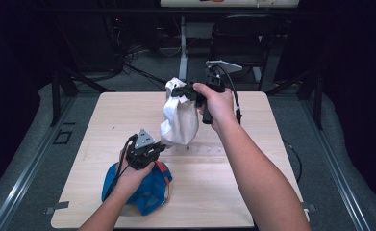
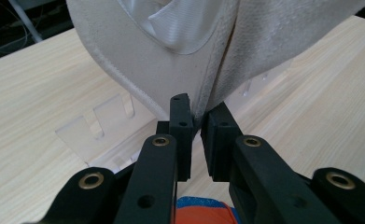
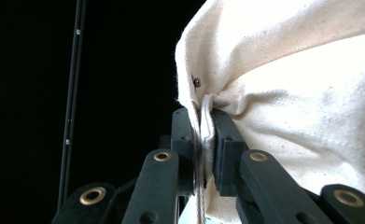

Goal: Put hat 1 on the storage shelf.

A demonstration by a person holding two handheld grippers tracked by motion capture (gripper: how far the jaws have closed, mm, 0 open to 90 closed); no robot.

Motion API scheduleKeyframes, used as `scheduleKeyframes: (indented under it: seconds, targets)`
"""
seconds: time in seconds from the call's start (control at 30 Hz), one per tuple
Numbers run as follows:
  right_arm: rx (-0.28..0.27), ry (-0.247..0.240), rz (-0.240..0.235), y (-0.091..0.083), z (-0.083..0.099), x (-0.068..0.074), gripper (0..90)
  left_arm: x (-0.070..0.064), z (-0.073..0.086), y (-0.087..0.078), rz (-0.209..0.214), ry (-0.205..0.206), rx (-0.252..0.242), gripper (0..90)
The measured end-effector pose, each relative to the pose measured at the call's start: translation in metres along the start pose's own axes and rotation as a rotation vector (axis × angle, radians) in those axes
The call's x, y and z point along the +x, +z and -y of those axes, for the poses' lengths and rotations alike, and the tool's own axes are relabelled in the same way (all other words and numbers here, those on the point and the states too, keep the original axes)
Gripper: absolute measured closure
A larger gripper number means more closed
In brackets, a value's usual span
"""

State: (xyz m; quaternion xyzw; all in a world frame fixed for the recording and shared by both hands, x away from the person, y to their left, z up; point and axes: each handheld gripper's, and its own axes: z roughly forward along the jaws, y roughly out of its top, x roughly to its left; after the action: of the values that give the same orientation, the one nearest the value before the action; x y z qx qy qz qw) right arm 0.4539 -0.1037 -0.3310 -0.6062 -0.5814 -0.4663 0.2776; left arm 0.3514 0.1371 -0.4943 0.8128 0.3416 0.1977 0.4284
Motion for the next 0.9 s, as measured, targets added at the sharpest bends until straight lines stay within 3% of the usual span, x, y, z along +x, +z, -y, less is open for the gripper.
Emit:
scheduleKeyframes:
  seconds: [0.3,0.47,0.9]
  targets:
    - [0.019,0.001,0.004,0.01,0.002,-0.003,81.4,0.009,0.016,-0.002,0.006,-0.059,-0.033,83.2]
    - [0.033,-0.013,0.033,0.014,0.003,-0.004,81.4,0.011,0.022,0.0,0.011,-0.086,-0.029,83.4]
    - [0.046,0.005,0.09,0.021,0.005,-0.028,81.3,0.015,0.037,0.01,0.011,-0.132,0.033,83.8]
